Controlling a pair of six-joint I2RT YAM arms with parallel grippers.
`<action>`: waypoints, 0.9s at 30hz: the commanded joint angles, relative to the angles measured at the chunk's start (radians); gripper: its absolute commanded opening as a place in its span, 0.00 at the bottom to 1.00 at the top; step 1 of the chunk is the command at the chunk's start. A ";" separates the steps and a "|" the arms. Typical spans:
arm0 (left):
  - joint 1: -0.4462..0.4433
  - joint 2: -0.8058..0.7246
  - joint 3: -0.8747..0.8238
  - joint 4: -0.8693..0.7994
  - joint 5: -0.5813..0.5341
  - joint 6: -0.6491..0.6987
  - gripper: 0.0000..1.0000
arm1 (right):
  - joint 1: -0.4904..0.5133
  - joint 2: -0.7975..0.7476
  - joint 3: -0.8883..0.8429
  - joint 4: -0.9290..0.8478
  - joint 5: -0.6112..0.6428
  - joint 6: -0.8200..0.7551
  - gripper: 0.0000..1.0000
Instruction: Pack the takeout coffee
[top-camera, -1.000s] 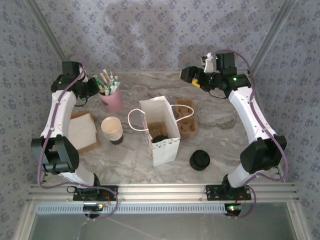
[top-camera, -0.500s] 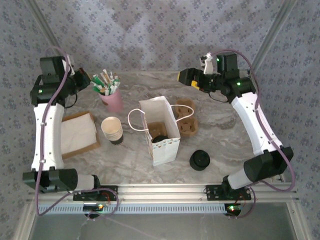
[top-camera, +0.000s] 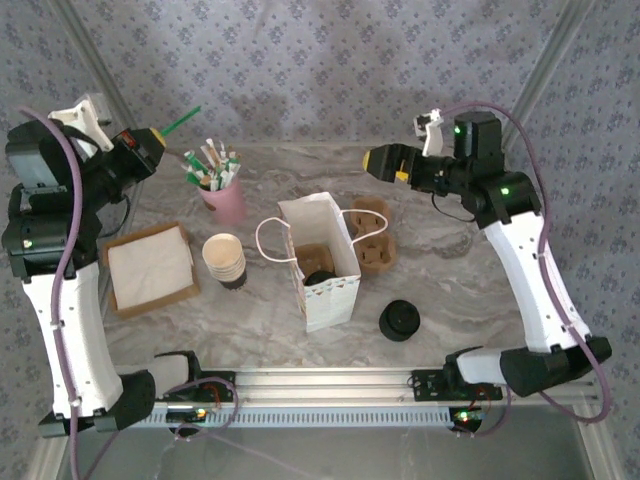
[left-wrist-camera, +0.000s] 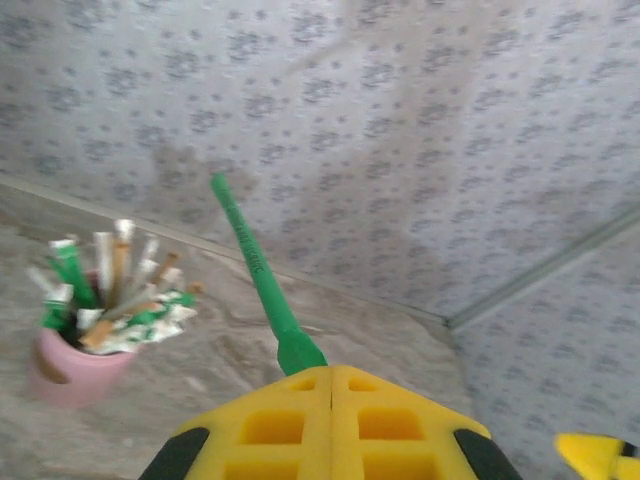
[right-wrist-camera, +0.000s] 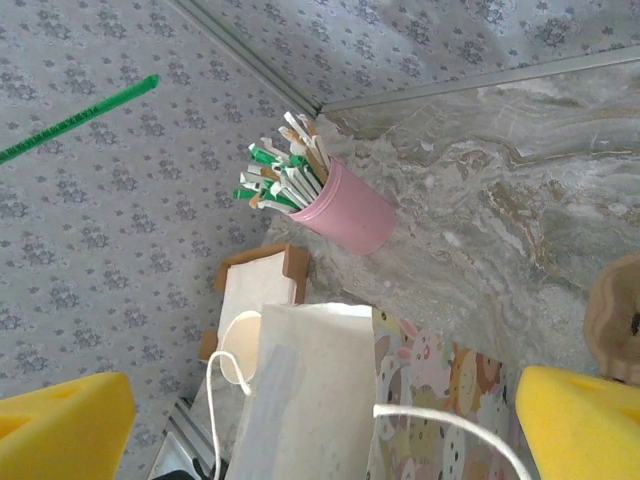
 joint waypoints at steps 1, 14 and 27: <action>-0.019 -0.005 0.036 0.015 0.159 -0.075 0.00 | 0.004 -0.048 -0.018 -0.038 0.019 -0.004 1.00; -0.270 -0.054 -0.080 0.086 0.269 -0.174 0.00 | 0.004 -0.158 -0.085 -0.050 0.036 0.009 1.00; -0.582 -0.004 -0.168 -0.027 0.118 -0.109 0.00 | 0.003 -0.199 -0.136 -0.057 0.033 0.003 1.00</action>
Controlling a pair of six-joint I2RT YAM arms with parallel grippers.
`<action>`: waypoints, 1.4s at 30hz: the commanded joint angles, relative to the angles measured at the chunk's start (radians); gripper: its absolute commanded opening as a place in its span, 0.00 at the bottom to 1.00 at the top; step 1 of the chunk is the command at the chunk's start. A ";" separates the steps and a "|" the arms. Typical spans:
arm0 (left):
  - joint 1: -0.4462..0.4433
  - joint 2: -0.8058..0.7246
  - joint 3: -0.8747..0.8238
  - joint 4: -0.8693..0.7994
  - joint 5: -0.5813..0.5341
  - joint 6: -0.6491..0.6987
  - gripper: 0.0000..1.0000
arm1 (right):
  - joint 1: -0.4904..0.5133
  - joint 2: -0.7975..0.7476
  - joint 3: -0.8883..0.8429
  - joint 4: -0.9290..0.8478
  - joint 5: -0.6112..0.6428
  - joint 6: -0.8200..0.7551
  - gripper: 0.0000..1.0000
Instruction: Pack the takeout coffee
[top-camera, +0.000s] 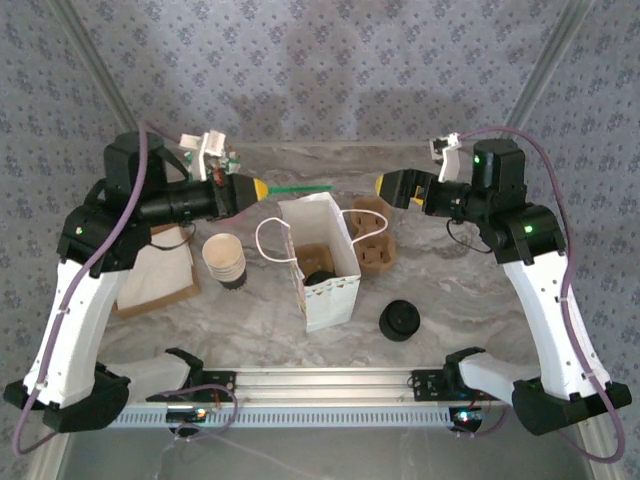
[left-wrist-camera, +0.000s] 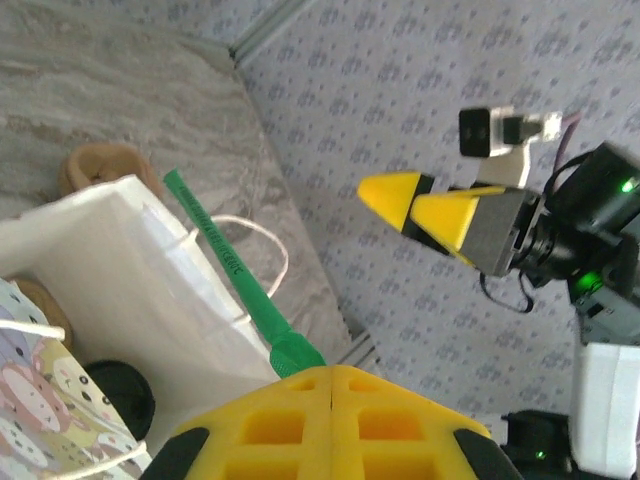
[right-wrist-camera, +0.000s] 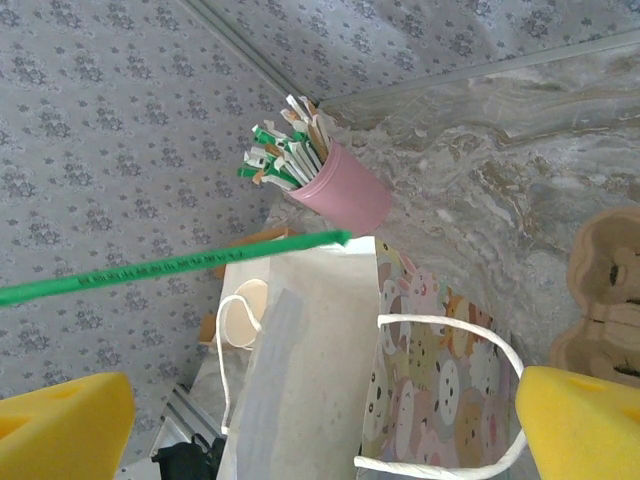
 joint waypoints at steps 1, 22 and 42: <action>-0.046 -0.004 -0.002 -0.044 -0.062 0.035 0.00 | 0.002 -0.017 -0.017 -0.006 0.006 0.002 1.00; -0.067 -0.036 0.059 -0.222 -0.140 0.090 0.00 | -0.002 -0.007 -0.037 0.015 -0.007 -0.005 1.00; -0.076 0.087 0.088 -0.261 -0.195 0.138 0.00 | 0.000 -0.011 -0.050 0.021 -0.005 -0.005 1.00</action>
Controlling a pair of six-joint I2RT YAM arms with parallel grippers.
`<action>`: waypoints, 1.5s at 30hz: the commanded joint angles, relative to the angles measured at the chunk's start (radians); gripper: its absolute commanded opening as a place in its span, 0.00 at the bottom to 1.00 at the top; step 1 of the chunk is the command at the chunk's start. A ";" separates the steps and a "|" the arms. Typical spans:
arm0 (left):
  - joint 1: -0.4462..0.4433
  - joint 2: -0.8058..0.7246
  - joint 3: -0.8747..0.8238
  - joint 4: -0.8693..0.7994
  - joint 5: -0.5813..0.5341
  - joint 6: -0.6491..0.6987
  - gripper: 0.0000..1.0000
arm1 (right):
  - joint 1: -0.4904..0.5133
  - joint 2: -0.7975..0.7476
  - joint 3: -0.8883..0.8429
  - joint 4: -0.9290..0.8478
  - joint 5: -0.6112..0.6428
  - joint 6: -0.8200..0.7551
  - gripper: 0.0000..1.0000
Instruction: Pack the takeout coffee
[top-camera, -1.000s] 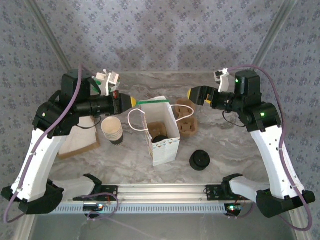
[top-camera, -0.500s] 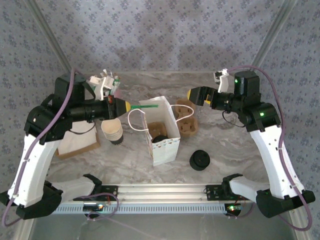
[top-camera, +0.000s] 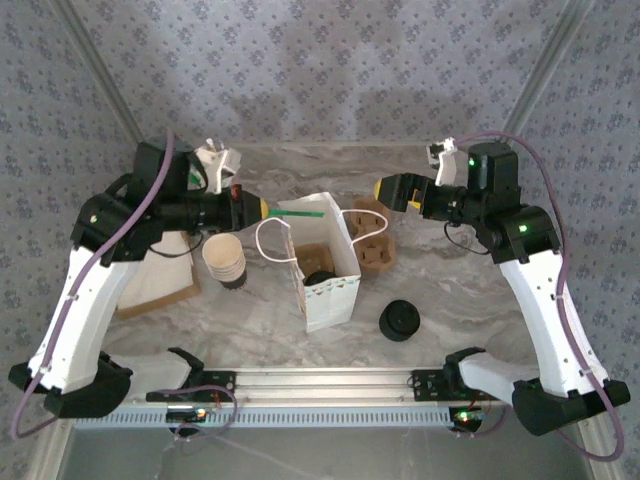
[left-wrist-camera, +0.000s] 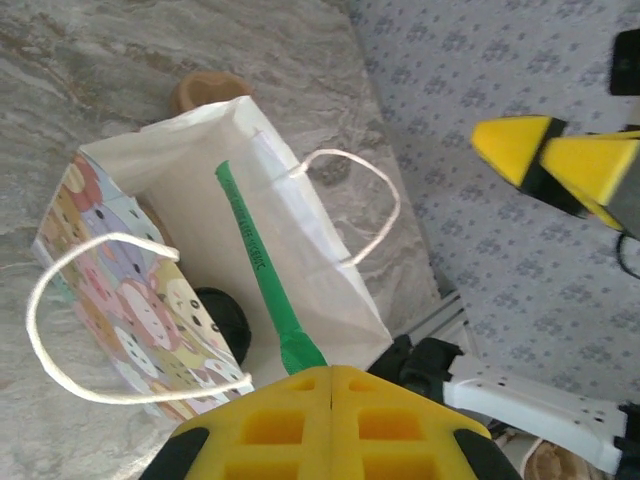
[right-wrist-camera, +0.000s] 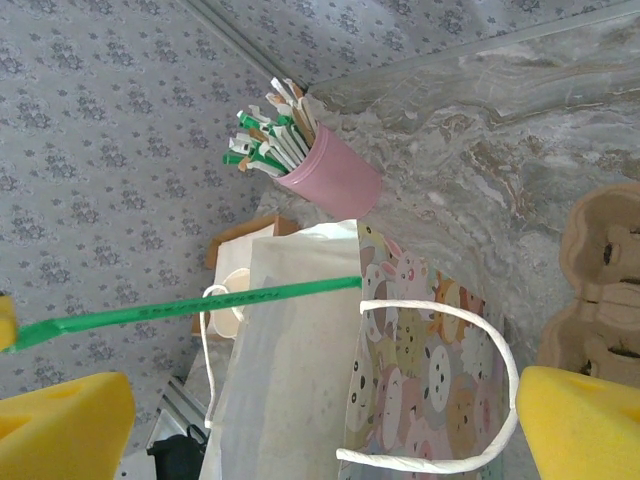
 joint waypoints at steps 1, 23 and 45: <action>-0.025 0.032 0.048 -0.041 -0.042 0.039 0.00 | 0.001 -0.010 -0.012 0.015 -0.003 -0.006 1.00; -0.189 0.433 0.349 -0.231 -0.317 0.143 0.00 | 0.012 0.015 -0.054 0.056 -0.038 -0.010 1.00; -0.178 0.594 0.315 -0.166 -0.396 0.171 0.02 | 0.222 0.092 -0.004 -0.043 -0.004 -0.140 1.00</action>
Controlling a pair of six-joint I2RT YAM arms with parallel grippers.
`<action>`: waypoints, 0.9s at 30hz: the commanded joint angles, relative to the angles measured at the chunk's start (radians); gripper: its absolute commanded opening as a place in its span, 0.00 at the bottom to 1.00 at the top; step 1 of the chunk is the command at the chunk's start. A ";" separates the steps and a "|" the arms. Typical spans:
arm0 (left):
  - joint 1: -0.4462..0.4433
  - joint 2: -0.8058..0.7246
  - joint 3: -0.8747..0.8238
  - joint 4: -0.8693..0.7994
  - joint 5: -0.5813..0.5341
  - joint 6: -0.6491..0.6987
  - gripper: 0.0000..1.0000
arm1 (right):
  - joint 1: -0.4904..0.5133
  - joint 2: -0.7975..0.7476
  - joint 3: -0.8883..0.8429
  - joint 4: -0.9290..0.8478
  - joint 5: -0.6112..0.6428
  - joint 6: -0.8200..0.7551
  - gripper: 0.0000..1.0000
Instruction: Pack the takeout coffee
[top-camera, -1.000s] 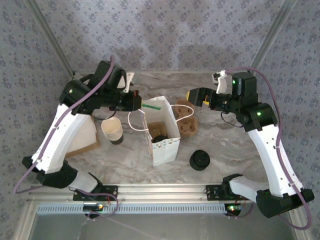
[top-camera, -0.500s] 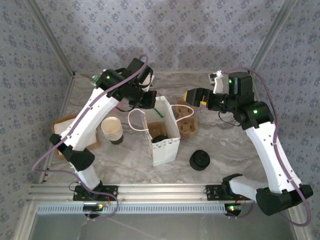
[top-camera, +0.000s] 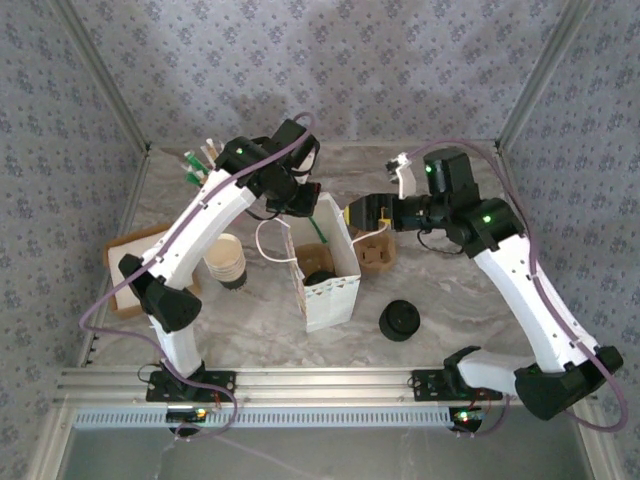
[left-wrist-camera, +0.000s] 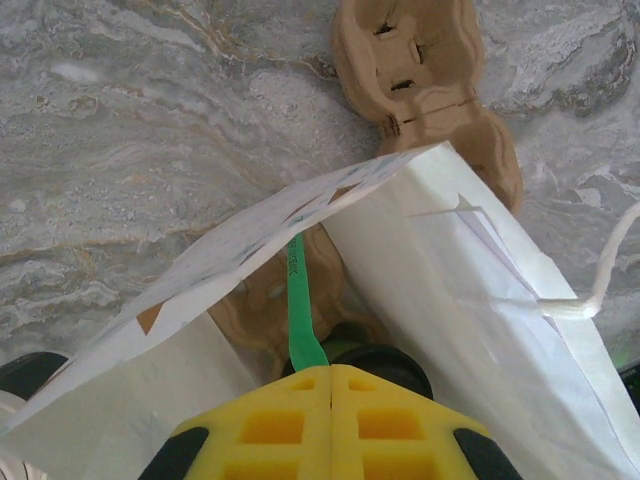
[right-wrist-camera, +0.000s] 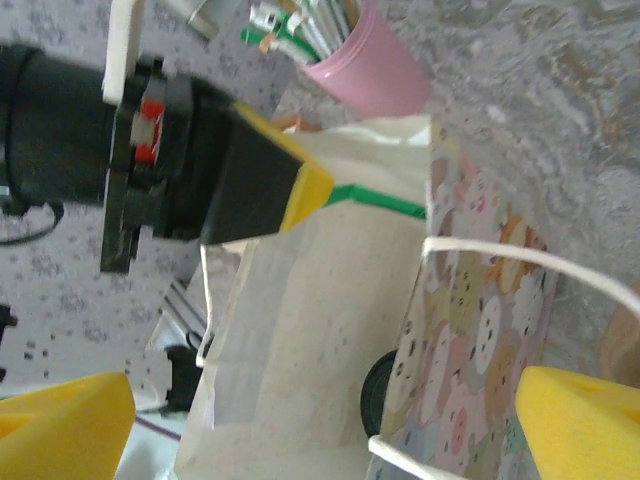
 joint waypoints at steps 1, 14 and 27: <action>0.011 0.011 -0.015 0.024 -0.017 0.019 0.02 | 0.047 0.010 0.049 -0.045 0.020 -0.060 1.00; 0.037 -0.055 0.020 0.046 0.002 0.009 0.55 | 0.097 0.028 0.090 -0.075 0.055 -0.075 1.00; 0.120 -0.319 -0.176 0.170 -0.049 -0.031 0.88 | 0.150 0.068 0.147 -0.092 0.089 -0.084 1.00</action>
